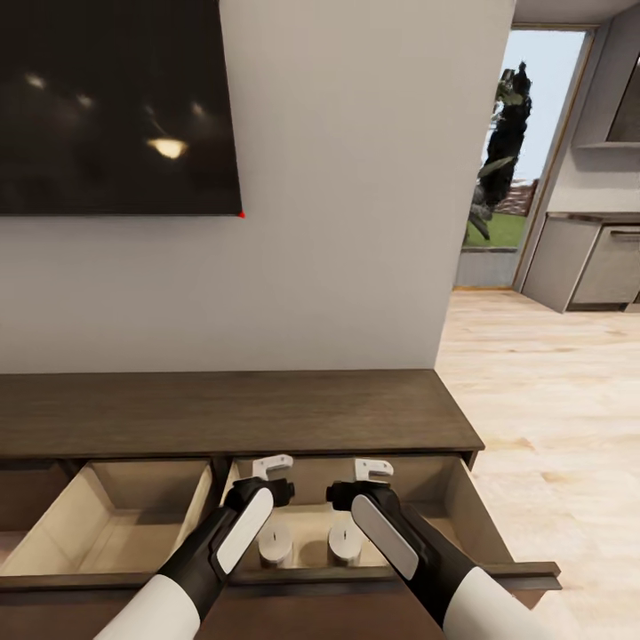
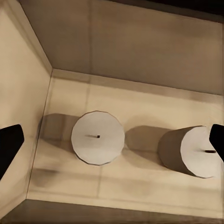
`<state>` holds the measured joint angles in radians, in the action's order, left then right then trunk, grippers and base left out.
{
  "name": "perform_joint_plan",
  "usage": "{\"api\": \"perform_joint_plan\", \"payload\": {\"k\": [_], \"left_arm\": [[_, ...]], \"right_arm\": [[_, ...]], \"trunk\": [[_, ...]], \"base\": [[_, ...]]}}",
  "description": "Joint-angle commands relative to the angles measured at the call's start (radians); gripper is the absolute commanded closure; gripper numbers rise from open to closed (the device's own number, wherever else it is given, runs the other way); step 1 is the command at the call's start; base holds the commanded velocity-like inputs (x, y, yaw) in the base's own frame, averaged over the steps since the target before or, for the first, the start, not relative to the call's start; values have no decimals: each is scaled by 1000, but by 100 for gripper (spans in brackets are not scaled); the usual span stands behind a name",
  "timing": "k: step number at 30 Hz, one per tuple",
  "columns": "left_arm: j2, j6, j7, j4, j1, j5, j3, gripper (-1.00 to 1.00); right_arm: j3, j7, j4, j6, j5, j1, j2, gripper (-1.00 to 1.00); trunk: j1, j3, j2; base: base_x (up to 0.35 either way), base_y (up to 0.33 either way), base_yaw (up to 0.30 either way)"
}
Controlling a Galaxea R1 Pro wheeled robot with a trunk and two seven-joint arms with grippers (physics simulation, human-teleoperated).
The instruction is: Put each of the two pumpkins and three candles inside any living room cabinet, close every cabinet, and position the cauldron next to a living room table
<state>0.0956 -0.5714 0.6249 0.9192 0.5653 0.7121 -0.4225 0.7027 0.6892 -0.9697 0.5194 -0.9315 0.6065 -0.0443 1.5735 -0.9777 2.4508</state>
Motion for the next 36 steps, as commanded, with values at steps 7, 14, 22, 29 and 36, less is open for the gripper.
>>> {"api": "perform_joint_plan", "payload": {"k": [7,14,22,29,36], "left_arm": [[-2,-22,10,-6,-1,45,-2,-100],[-10,-30,10,-14,-7,50,-2,-100],[-13,-46,10,-38,-8,78,-2,-100],[-13,-58,10,-39,-8,87,-2,-100],[-13,-60,10,-39,-8,87,-2,-100]], "right_arm": [[3,14,-3,8,-9,1,-1,-100],[6,16,-7,9,-9,1,5,-100],[6,16,-6,9,-20,1,5,-100],[6,17,-6,9,-34,1,1,-100],[7,19,-7,9,-34,1,-1,-100]], "trunk": [[-27,21,-49],[-54,43,-98],[-85,68,-154],[-111,90,-203],[-138,112,-252]], "base": [[0,0,0],[0,0,0],[-24,0,0],[-124,0,0],[-8,0,0]]}}
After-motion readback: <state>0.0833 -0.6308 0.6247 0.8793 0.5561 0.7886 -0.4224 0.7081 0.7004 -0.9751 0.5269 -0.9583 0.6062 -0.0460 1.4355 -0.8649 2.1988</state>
